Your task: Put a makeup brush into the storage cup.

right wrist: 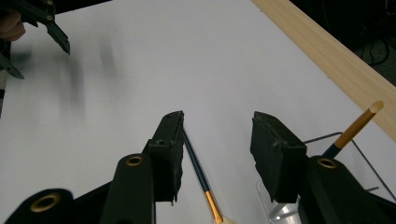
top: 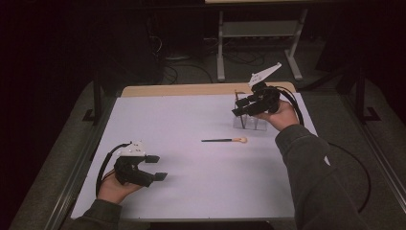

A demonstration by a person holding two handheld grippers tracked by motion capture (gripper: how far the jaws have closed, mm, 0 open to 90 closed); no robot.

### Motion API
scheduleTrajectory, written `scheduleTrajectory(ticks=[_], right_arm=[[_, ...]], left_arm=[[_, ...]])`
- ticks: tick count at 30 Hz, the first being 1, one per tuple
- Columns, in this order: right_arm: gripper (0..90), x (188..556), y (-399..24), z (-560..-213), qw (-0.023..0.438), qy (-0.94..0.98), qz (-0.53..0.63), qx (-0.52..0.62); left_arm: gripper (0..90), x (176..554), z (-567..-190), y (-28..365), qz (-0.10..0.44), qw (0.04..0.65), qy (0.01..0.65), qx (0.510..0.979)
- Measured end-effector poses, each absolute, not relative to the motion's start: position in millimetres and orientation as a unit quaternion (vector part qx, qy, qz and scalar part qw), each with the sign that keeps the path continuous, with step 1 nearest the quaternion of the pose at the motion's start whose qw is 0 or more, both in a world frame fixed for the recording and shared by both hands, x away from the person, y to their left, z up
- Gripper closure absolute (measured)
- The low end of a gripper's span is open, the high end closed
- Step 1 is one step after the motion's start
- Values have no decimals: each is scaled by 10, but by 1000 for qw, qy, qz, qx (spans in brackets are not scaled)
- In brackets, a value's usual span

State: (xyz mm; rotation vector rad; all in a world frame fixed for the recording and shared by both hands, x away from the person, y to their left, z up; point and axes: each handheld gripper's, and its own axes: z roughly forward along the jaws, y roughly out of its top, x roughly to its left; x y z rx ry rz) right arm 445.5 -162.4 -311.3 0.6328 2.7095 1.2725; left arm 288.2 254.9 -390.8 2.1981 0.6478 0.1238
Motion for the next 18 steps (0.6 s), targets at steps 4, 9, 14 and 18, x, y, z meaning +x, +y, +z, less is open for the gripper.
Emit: scheduleTrajectory(ticks=[4, 9, 14, 18], right_arm=[[529, 4440, -1600, -3117, 39, 886, 415, 204], [528, 4434, -1585, -3122, 42, 888, 414, 196], [527, 4421, -1563, -3120, 37, 888, 414, 196], [524, 4399, -1534, -3116, 33, 889, 414, 194]], left_arm=[[279, 2880, -3907, 2549, 49, 410, 257, 874], [278, 2876, -3904, 2546, 48, 411, 258, 873], [277, 2878, -3906, 2549, 47, 411, 258, 873], [276, 2877, -3906, 2551, 48, 410, 258, 873]])
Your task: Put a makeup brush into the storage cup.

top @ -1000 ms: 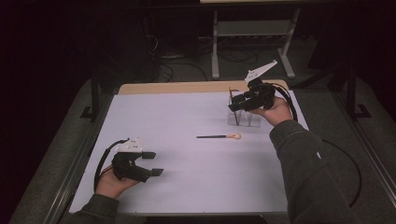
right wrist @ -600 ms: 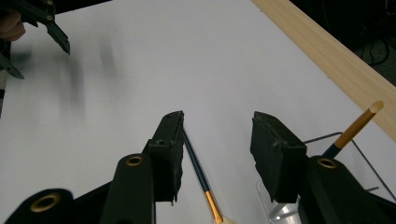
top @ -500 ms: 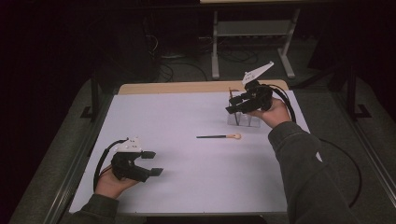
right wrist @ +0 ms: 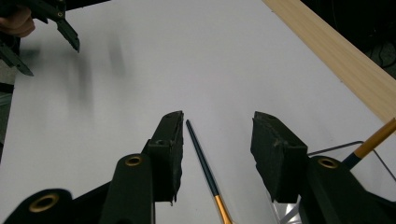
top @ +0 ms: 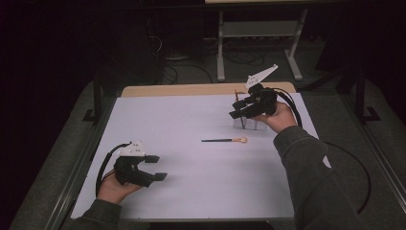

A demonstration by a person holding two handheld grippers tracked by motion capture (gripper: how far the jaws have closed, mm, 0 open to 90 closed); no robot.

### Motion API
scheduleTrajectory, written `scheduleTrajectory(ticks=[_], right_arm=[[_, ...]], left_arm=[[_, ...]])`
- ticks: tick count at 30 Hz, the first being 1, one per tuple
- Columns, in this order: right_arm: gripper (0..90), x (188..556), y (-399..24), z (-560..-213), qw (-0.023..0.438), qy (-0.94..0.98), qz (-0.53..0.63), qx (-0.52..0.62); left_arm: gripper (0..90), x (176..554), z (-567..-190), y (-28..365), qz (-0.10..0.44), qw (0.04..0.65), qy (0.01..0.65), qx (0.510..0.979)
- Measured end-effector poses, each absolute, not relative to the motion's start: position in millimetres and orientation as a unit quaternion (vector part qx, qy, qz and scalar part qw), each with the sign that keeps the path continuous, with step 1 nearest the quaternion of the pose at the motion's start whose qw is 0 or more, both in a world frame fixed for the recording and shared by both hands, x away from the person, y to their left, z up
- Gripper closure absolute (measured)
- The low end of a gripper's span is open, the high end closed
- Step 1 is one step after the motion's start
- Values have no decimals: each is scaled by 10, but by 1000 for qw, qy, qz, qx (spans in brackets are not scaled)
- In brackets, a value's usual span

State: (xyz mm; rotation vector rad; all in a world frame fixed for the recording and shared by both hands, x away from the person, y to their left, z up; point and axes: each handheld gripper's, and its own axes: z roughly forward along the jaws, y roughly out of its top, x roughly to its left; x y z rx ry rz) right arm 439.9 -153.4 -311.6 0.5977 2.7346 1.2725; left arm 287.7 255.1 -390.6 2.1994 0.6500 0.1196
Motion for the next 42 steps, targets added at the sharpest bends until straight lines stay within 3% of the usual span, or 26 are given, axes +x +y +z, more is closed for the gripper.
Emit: scheduleTrajectory(ticks=[42], right_arm=[[486, 4290, -1385, -3517, 22, 899, 394, 189]], left_arm=[[273, 2857, -3890, 2504, 49, 410, 254, 875]])
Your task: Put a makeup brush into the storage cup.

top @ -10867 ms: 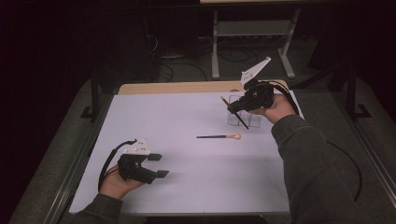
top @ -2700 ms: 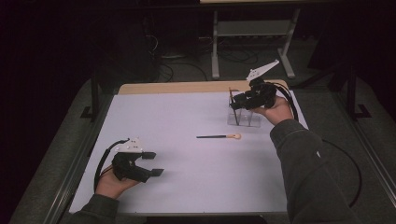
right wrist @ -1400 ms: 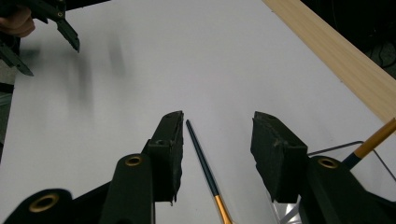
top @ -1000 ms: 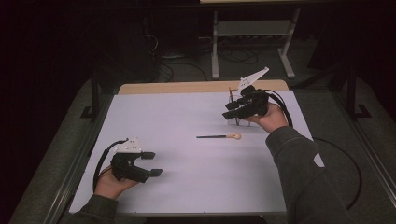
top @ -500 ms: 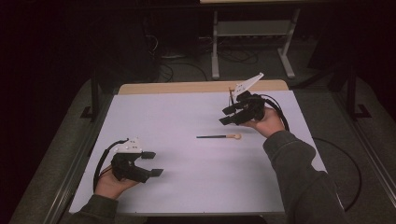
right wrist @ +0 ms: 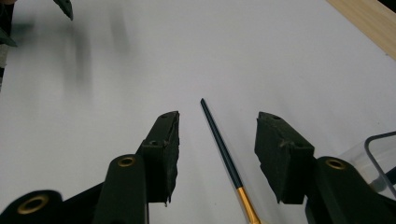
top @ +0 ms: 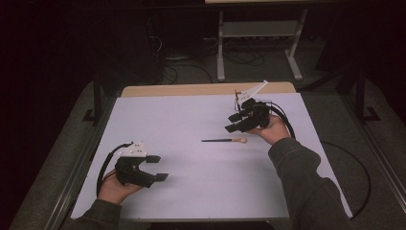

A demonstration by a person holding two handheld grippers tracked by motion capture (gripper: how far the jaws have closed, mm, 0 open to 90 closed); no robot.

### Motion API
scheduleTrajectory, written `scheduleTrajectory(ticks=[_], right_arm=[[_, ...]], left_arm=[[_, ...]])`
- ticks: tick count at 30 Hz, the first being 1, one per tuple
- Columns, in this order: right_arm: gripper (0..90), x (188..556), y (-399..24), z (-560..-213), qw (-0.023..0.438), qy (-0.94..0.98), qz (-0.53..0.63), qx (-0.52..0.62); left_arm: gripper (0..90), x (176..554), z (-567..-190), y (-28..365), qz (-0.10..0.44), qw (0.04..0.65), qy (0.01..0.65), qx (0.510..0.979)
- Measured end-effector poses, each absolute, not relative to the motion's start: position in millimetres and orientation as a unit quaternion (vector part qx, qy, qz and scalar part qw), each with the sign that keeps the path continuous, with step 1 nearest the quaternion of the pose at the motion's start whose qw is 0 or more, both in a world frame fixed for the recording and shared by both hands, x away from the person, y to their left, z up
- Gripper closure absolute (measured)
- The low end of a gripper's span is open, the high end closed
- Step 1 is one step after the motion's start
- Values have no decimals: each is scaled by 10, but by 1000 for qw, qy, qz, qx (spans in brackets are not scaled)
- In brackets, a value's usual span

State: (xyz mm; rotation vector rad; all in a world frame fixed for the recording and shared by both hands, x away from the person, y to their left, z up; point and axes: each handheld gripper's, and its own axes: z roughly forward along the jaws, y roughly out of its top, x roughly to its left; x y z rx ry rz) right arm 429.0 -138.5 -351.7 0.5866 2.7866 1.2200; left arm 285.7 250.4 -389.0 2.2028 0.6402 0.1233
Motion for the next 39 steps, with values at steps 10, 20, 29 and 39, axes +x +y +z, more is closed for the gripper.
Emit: scheduleTrajectory(ticks=[10, 20, 29, 39], right_arm=[[487, 4309, -1332, -3595, 22, 905, 384, 180], [488, 4308, -1334, -3773, 20, 911, 369, 183], [496, 4311, -1343, -3854, 28, 915, 358, 185], [502, 4340, -1295, -4044, 24, 922, 339, 187]], left_arm=[[272, 2833, -3890, 2524, 52, 409, 256, 875], [271, 2857, -3903, 2526, 51, 404, 250, 878], [269, 2868, -3916, 2504, 48, 404, 248, 879], [266, 2866, -3921, 2491, 46, 403, 248, 880]])
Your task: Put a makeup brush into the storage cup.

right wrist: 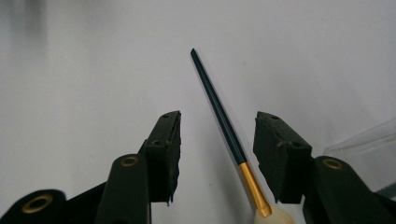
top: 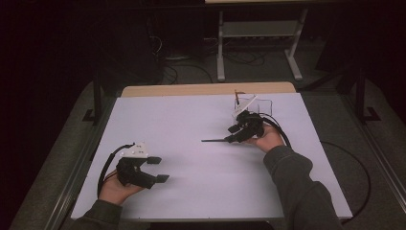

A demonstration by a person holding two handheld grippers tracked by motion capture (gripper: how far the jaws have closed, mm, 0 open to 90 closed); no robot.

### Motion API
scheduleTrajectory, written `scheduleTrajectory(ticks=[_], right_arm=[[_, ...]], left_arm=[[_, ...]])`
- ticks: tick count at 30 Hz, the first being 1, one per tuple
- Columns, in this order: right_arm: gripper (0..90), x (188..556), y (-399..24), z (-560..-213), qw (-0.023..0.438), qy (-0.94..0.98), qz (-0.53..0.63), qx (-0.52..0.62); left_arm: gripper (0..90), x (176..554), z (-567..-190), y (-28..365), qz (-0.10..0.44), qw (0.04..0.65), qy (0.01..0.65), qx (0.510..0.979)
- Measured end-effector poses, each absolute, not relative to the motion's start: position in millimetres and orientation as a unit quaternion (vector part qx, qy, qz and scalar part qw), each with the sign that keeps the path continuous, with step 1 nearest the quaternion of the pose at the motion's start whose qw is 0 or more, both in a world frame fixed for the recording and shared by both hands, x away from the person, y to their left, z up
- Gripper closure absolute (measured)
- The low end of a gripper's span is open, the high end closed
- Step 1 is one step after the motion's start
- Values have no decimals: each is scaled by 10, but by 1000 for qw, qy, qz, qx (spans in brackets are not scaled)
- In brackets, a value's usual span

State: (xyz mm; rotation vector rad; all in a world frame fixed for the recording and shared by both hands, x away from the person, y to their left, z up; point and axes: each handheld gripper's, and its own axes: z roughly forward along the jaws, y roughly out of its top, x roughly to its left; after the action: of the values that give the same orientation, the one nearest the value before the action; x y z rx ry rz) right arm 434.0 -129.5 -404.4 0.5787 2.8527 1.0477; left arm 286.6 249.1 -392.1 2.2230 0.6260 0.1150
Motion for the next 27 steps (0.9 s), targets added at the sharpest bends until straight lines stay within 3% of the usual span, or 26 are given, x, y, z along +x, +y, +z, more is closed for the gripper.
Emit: scheduleTrajectory(ticks=[27], right_arm=[[565, 4436, -1209, -4284, 35, 933, 301, 195]], left_arm=[[264, 2870, -3934, 2523, 44, 404, 253, 878]])
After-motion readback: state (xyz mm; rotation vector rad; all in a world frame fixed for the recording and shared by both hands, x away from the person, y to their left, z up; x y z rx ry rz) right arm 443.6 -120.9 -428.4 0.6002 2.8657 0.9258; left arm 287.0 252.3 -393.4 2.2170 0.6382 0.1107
